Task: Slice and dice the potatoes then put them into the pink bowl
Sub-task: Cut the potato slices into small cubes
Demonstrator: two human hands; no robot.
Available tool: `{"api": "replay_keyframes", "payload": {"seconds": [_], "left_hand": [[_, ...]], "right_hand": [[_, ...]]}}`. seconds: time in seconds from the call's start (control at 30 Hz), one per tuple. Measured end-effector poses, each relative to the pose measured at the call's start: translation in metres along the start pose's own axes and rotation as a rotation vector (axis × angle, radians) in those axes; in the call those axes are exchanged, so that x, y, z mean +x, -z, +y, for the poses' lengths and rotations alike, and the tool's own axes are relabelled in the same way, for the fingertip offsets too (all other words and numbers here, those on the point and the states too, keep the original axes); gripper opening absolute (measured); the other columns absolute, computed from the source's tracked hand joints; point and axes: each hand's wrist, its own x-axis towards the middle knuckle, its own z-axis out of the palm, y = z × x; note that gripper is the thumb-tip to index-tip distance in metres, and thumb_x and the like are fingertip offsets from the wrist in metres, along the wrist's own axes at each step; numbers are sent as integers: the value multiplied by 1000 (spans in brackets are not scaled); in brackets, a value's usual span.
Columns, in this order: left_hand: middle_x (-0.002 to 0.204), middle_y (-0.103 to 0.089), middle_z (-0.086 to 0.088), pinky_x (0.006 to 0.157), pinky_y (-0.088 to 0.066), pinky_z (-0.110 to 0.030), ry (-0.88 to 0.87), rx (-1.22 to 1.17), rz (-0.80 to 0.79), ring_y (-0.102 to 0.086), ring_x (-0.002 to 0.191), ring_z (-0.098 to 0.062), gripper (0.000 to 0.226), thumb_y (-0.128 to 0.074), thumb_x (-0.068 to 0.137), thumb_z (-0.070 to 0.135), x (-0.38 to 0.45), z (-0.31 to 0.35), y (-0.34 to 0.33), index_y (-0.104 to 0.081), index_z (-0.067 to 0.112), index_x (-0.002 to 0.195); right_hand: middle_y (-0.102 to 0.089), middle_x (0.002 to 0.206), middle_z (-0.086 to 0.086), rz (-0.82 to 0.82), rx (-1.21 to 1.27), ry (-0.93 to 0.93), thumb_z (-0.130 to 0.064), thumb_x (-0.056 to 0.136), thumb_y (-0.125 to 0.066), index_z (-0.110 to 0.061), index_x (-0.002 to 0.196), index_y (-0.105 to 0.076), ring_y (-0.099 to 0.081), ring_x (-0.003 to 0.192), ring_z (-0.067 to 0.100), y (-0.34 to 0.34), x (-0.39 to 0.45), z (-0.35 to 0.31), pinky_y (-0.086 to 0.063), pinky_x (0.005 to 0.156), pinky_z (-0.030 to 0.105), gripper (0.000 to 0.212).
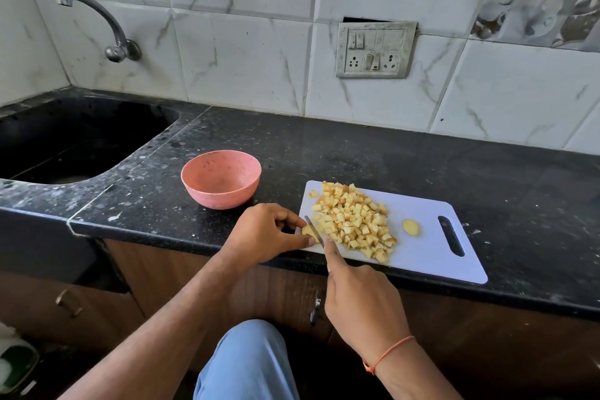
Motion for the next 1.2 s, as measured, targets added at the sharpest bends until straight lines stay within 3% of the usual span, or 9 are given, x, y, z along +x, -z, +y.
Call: {"api": "replay_keyframes", "payload": {"seconds": [0.17, 0.27, 0.43, 0.63, 0.77, 0.83, 1.03, 1.2], "left_hand": [[87, -73, 17, 65, -55, -29, 23, 7, 9, -65, 77, -10, 37, -95, 66, 58, -1, 3, 0, -83, 39, 95], [87, -73, 17, 61, -51, -21, 23, 9, 23, -63, 74, -5, 38, -94, 66, 60, -2, 3, -2, -83, 39, 95], [86, -74, 14, 64, -53, -27, 32, -7, 16, -64, 74, -8, 38, -94, 66, 59, -3, 3, -2, -83, 39, 96], [83, -75, 20, 61, -48, -12, 63, -43, 24, -65, 73, -1, 37, -96, 71, 52, 1, 3, -3, -84, 35, 102], [84, -76, 21, 62, -48, -14, 60, -64, 1, -62, 68, 0, 39, -96, 70, 51, 3, 0, -2, -84, 35, 103], [84, -76, 19, 61, -46, -13, 50, -71, -4, -58, 66, 0, 38, -96, 71, 51, 2, -1, -1, -84, 36, 104], [87, -77, 20, 62, -49, -14, 30, -83, -33, -61, 69, -2, 37, -95, 72, 49, 0, -4, 3, -83, 36, 105], [87, -77, 18, 63, -51, -18, 20, -68, -34, -68, 77, -12, 33, -94, 74, 48, 0, -4, 3, -83, 36, 103]], "right_hand": [[-70, 94, -1, -26, -48, 31, -25, 107, -39, -26, 165, -19, -64, 78, 14, -4, 18, -3, -50, 62, 30, 62], [-65, 85, -3, -51, -37, 36, -26, 108, -39, -26, 166, -14, -56, 70, 13, -1, 10, 0, -41, 56, 29, 63], [-47, 71, -8, -106, -24, 23, -31, 109, -38, -31, 165, -2, -45, 59, 10, 11, -21, 7, -32, 52, 24, 67], [-49, 65, -7, -123, -42, 10, -29, 109, -34, -38, 163, 10, -45, 53, 10, 23, -46, 21, -30, 47, 23, 71], [-58, 70, -7, -76, 38, -54, -33, 109, -34, -42, 164, 5, -58, 62, 12, 14, -42, 41, -52, 60, 27, 68], [-61, 72, -9, -42, 103, -56, -34, 109, -34, -45, 164, 2, -61, 64, 12, 9, -39, 44, -54, 62, 27, 66], [-50, 64, -10, 18, 150, -12, -36, 109, -33, -45, 163, 0, -50, 55, 13, 7, -34, 23, -31, 49, 21, 64], [-49, 61, -9, 27, 93, 0, -36, 110, -34, -38, 165, -9, -45, 50, 11, 4, -20, 19, -27, 43, 23, 60]]}}
